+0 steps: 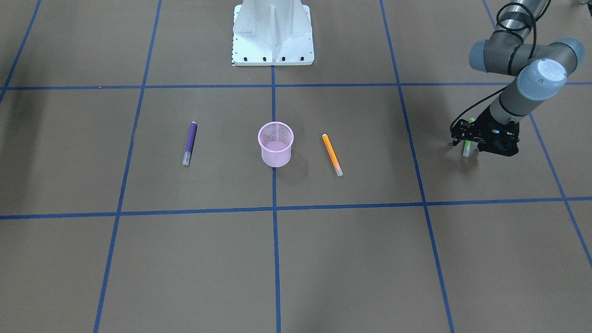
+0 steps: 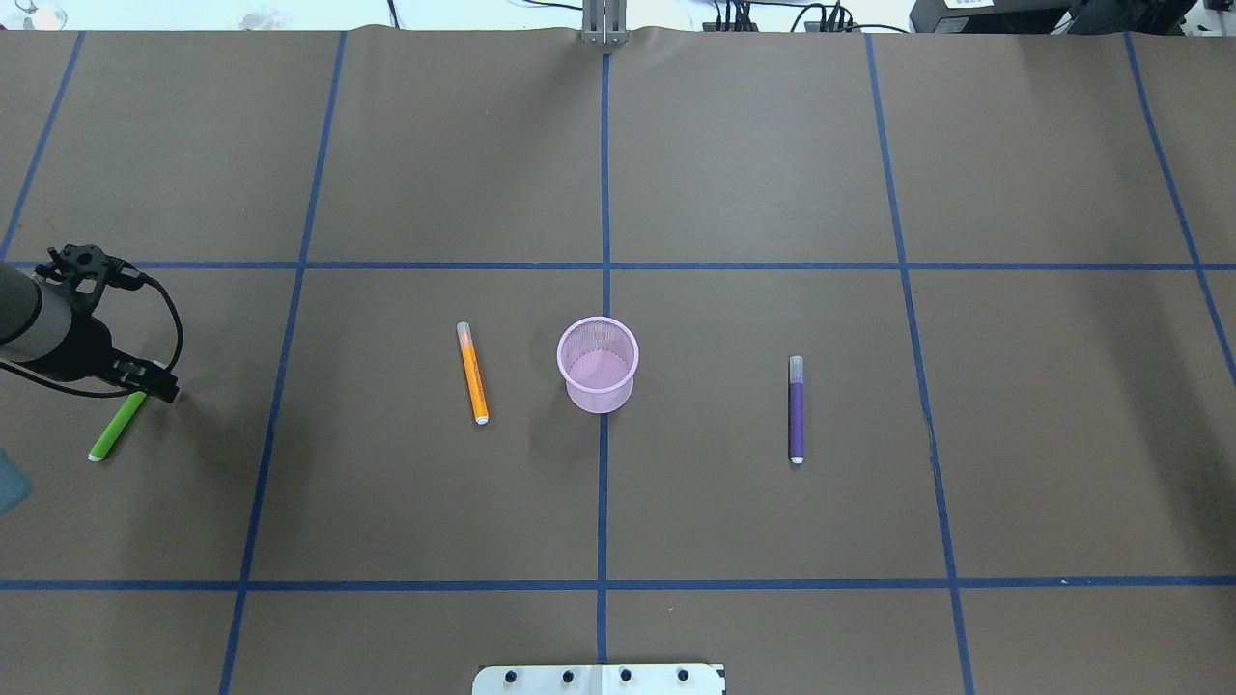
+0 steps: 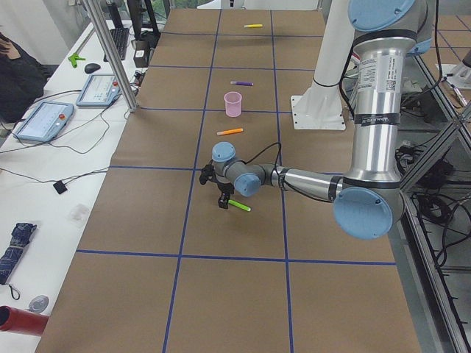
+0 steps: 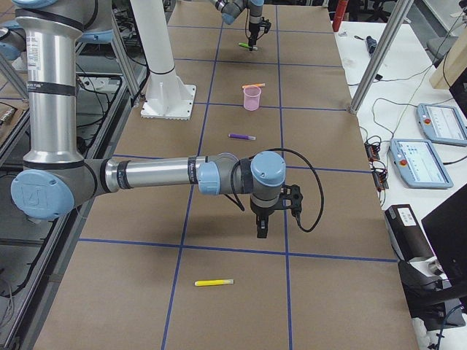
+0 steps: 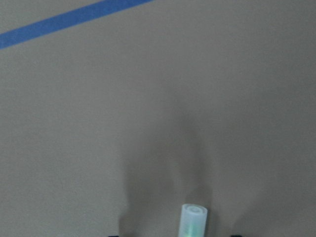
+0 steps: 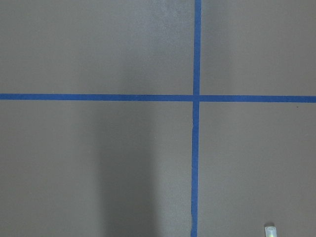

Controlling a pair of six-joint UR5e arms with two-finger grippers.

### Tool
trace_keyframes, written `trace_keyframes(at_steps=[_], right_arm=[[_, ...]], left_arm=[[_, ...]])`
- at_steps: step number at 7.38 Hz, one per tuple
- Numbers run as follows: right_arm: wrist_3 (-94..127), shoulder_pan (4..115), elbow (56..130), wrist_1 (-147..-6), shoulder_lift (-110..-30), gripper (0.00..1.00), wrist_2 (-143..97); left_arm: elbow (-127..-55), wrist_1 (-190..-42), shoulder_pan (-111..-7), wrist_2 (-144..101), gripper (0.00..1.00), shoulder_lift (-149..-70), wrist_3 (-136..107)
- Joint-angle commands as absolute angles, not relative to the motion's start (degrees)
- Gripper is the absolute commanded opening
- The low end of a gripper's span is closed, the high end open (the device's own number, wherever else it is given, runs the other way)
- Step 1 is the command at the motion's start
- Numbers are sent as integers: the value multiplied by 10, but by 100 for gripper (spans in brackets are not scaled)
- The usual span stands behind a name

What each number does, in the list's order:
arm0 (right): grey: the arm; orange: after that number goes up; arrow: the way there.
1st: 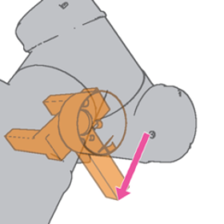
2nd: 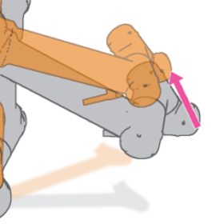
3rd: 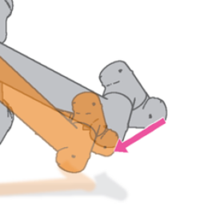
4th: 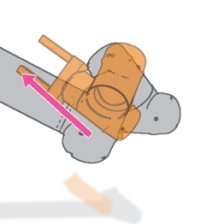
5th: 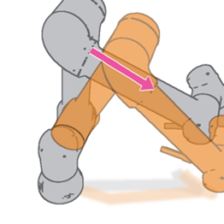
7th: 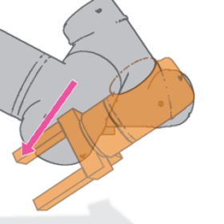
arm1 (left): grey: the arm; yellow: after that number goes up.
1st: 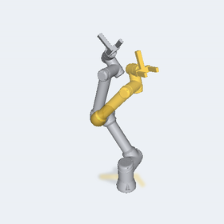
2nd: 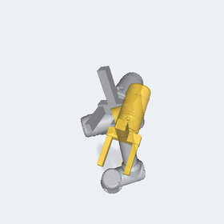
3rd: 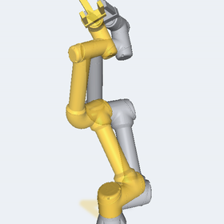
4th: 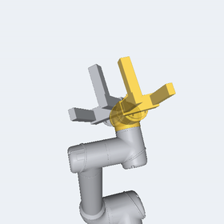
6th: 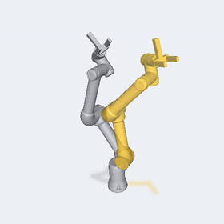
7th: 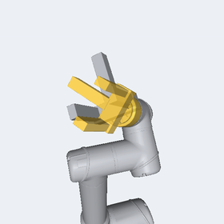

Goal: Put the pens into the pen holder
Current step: 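Close the left gripper on the green marker's end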

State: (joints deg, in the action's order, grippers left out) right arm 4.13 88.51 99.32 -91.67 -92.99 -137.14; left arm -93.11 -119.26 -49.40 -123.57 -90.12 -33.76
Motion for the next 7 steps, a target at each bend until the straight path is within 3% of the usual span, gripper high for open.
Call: trace_keyframes(at_steps=[1,3,6,7], right_arm=[[41,885,992,-917,-929,100,-1371],[41,885,992,-917,-930,100,-1372],[40,885,991,-918,-930,100,-1372],[41,885,991,-918,-930,100,-1372]], left_arm=[[-932,-1193,-494,-1246,80,-901,-339],[-933,-1193,-495,-1246,64,-895,-338],[-933,-1193,-495,-1246,50,-893,-337],[-933,-1193,-495,-1246,37,-893,-337]])
